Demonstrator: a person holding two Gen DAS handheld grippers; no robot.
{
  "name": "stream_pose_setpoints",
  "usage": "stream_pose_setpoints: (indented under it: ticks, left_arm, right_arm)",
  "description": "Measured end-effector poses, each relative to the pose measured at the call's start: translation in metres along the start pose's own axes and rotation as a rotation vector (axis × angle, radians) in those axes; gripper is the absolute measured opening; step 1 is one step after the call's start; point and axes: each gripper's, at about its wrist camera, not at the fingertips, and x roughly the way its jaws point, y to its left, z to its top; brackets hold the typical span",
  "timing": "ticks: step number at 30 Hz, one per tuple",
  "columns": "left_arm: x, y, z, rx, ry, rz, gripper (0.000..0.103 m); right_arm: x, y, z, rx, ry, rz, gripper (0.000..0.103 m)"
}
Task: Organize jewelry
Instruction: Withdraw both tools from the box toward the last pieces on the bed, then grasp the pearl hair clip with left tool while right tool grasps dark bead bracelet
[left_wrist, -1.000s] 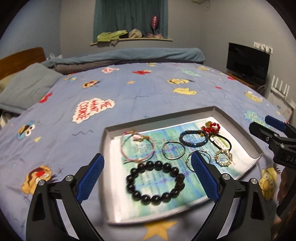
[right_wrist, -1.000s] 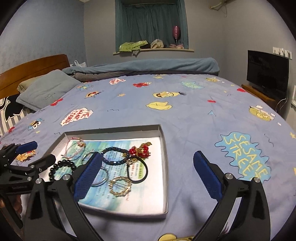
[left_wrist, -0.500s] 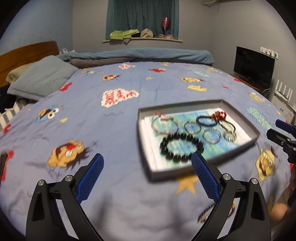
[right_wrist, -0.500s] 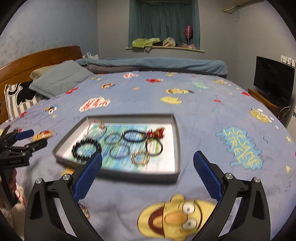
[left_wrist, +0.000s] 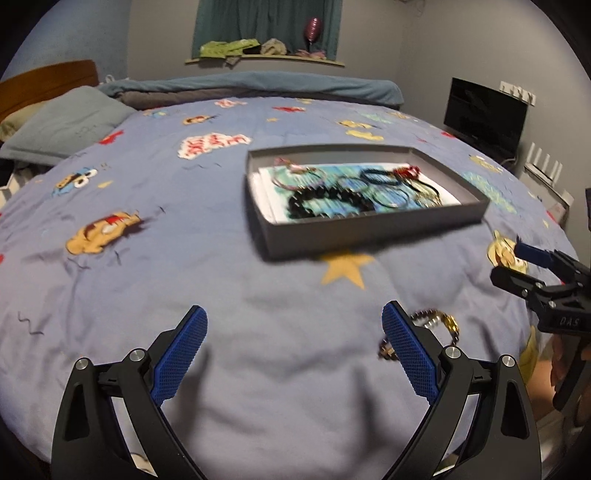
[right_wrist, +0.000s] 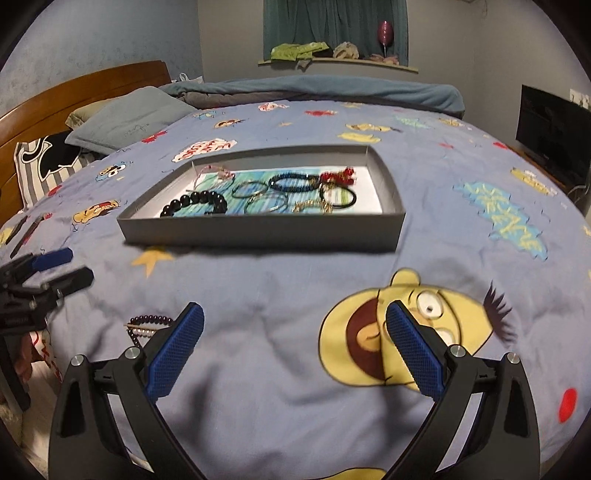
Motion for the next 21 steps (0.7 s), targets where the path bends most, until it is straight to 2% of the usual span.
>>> stream_pose_setpoints:
  ticks: [3,6,8,9,11,12,14,16,18,21]
  left_arm:
    - [0.001,-0.007,-0.006,-0.006,-0.011,-0.035,0.093]
    - [-0.001,-0.025,-0.012,0.047,-0.035,-0.083,0.087]
    - [0.000,-0.035,-0.012,0.083,-0.032,-0.109,0.071]
    - [0.002,-0.041,-0.013,0.102,-0.022,-0.129,0.067]
    - [0.006,-0.047,-0.015,0.123,-0.008,-0.148,0.052]
    - [0.010,-0.052,-0.016,0.137,0.004,-0.158,0.047]
    - [0.014,-0.056,-0.017,0.153,0.021,-0.172,0.028]
    - [0.019,-0.060,-0.017,0.162,0.037,-0.199,0.023]
    - [0.021,-0.064,-0.018,0.170,0.041,-0.222,0.022]
    - [0.023,-0.071,-0.019,0.205,0.045,-0.218,0.022]
  right_arm:
    - [0.002,-0.002,-0.005,0.003,-0.004,-0.006,0.097]
    - [0.005,-0.008,-0.009,0.027,0.000,-0.012,0.098]
    - [0.007,-0.014,-0.011,0.050,0.005,-0.009,0.098]
    - [0.007,-0.016,-0.011,0.055,0.005,-0.008,0.098]
    - [0.007,-0.018,-0.012,0.059,0.007,-0.005,0.098]
    - [0.007,-0.018,-0.012,0.057,0.008,-0.003,0.098]
    - [0.008,-0.018,-0.013,0.048,0.014,0.001,0.098]
    - [0.010,-0.018,-0.014,0.041,0.020,0.003,0.098]
    - [0.010,-0.019,-0.015,0.039,0.023,0.007,0.098]
    - [0.010,-0.017,-0.015,0.034,0.026,0.016,0.098]
